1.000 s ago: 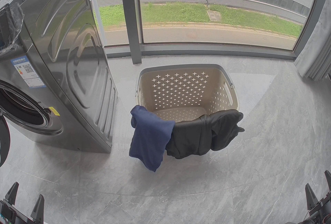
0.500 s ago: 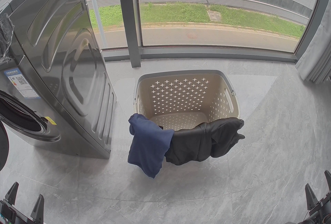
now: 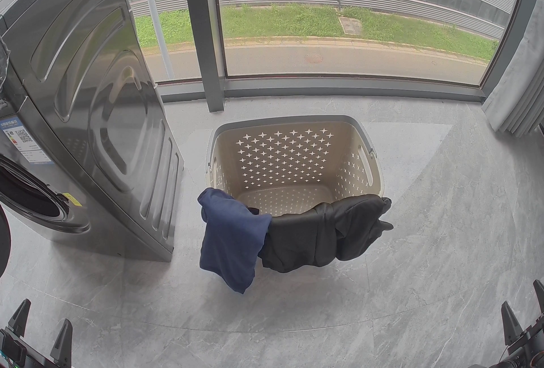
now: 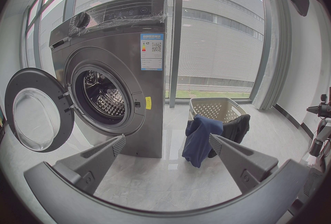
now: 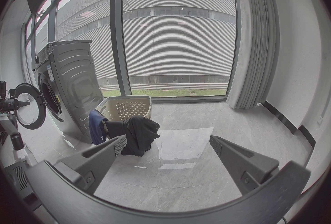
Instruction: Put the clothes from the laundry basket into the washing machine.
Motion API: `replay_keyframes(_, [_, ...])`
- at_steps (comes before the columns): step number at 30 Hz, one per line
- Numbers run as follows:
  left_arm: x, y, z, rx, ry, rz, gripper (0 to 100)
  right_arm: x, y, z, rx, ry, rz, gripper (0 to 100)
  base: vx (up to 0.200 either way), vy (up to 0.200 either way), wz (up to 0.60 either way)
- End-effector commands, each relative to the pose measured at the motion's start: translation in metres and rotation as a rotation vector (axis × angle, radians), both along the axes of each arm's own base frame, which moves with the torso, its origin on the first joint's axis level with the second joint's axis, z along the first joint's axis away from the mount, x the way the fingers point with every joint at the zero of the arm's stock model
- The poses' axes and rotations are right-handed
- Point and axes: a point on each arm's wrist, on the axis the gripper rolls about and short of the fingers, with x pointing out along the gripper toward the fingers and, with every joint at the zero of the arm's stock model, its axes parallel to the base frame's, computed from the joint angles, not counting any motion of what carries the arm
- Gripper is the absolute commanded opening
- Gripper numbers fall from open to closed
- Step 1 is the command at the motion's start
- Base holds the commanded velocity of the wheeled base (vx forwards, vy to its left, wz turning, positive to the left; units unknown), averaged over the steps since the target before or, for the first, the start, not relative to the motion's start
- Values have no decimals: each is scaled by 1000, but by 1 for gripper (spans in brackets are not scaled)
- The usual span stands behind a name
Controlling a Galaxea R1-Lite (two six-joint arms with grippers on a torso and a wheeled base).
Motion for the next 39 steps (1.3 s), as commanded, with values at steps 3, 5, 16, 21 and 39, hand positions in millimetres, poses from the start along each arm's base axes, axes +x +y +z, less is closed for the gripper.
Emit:
replay_keyframes(3, [0,0,-4,0,4,2,100,0,0,-5,-1,1,1,100,0,0,0])
replay_keyframes(5, [0,0,-4,0,4,0,100,0,0,-5,-2,1,1,100,0,0,0])
replay_keyframes(16, [0,0,-4,0,4,2,100,0,0,-5,1,1,-1,100,0,-109,0])
replay_keyframes(21, [0,0,-4,0,4,0,100,0,0,-5,1,-1,1,100,0,0,0])
replay_keyframes(39, [0,0,-4,1,4,0,100,-10,0,60,-6,-153,39,100,33,0,0])
